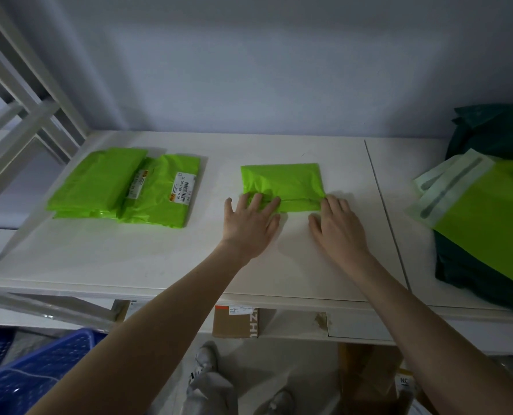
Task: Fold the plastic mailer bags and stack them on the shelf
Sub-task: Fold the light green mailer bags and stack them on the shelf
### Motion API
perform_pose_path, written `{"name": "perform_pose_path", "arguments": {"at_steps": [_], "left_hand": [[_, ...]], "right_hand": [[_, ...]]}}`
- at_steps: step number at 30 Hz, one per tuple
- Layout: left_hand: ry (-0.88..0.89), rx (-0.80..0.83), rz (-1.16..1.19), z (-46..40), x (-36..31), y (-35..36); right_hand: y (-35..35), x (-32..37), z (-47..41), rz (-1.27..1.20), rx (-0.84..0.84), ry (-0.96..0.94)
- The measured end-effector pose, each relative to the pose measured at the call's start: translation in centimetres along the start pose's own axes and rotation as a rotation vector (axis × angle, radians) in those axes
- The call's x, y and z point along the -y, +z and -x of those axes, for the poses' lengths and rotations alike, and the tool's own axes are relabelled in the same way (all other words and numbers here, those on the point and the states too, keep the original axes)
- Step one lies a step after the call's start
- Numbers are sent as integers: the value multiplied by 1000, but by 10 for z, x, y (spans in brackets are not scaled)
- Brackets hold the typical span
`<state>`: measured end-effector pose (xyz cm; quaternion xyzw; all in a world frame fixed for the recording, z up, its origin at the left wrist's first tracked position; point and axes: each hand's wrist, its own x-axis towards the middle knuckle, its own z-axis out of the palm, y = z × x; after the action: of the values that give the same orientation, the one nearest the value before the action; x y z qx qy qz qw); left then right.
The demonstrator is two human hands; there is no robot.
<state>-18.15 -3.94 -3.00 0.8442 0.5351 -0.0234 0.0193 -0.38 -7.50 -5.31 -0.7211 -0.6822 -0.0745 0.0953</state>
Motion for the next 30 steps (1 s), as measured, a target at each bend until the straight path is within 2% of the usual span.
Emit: {"name": "perform_pose_path", "arguments": {"at_steps": [4,10,13,16,19,21,26,28,30], "left_hand": [[18,-7,10,-1,0,0],[90,28,55,-2,16,-1],[73,34,90,-2,18,0],[-34,-12,147,-1,15,5],[-233,-130,223,3,14,8],[-295,-152,265,5,19,7],[-174,-132,485,9,37,-3],[-123,-174,628,10,47,-12],[-77,-244,670,11,58,-22]], "right_hand": [[-7,-8,1,-4,14,44],[-22,-23,-12,-243,-85,158],[-25,-19,-20,-318,17,188],[-25,-5,-22,-432,157,169],[-25,11,-21,-516,203,177],[-26,19,-22,-587,238,229],[-35,39,-27,-589,274,205],[-41,49,-32,-596,253,193],[-47,61,-38,-604,241,173]]}}
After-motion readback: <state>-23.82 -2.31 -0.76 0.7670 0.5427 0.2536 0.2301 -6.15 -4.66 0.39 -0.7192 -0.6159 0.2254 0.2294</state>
